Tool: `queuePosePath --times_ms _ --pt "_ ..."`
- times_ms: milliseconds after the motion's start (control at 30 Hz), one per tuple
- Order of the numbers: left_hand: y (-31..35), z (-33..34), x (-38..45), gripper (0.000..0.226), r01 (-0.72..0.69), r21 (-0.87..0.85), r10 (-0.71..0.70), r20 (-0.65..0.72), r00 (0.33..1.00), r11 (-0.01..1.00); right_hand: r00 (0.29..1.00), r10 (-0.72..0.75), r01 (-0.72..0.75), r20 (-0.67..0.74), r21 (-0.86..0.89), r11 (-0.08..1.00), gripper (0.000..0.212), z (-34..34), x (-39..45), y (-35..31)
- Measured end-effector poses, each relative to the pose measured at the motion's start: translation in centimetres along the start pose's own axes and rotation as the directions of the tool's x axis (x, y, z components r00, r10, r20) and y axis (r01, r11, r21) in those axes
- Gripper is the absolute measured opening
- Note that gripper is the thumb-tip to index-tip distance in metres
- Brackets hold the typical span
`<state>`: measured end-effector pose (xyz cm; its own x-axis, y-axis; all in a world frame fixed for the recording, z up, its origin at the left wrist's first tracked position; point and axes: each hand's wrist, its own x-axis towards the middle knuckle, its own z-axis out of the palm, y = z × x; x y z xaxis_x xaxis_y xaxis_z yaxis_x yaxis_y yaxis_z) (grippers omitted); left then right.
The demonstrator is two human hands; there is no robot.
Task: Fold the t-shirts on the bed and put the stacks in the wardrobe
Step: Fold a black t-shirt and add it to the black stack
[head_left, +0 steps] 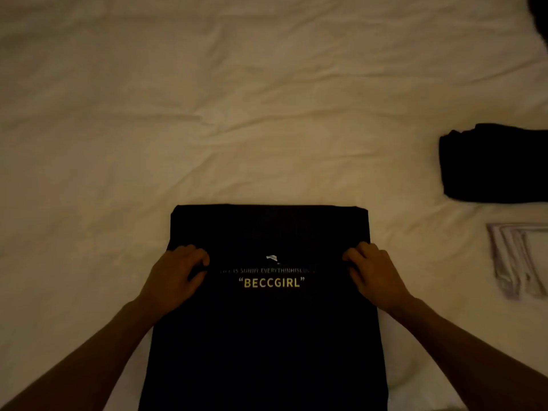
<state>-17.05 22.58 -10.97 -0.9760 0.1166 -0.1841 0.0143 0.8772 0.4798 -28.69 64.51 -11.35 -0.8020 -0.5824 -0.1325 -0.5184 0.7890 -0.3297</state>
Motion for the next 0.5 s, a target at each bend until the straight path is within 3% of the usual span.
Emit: queuePosePath --times_ms 100,233,433,500 --pt "-0.4 2.1 -2.0 0.014 0.008 0.015 -0.009 0.041 0.999 1.0 0.998 0.036 -0.034 0.046 -0.041 0.999 0.034 2.3 -2.1 0.0" --pt "-0.1 3.3 -3.0 0.017 -0.021 0.12 0.016 0.04 0.999 0.993 0.996 0.081 -0.077 0.03 -0.114 0.99 0.035 3.3 -2.8 -0.6" --pt "0.8 4.0 -3.7 0.015 -0.011 0.173 0.007 0.026 1.0 0.985 0.992 -0.09 0.108 0.084 -0.241 0.964 0.047 4.0 -3.2 -2.7" --pt "1.0 3.6 -3.3 0.015 -0.007 0.185 0.003 0.023 1.0 0.983 0.993 -0.08 0.099 0.086 -0.249 0.963 0.055 4.0 -2.8 -3.3"
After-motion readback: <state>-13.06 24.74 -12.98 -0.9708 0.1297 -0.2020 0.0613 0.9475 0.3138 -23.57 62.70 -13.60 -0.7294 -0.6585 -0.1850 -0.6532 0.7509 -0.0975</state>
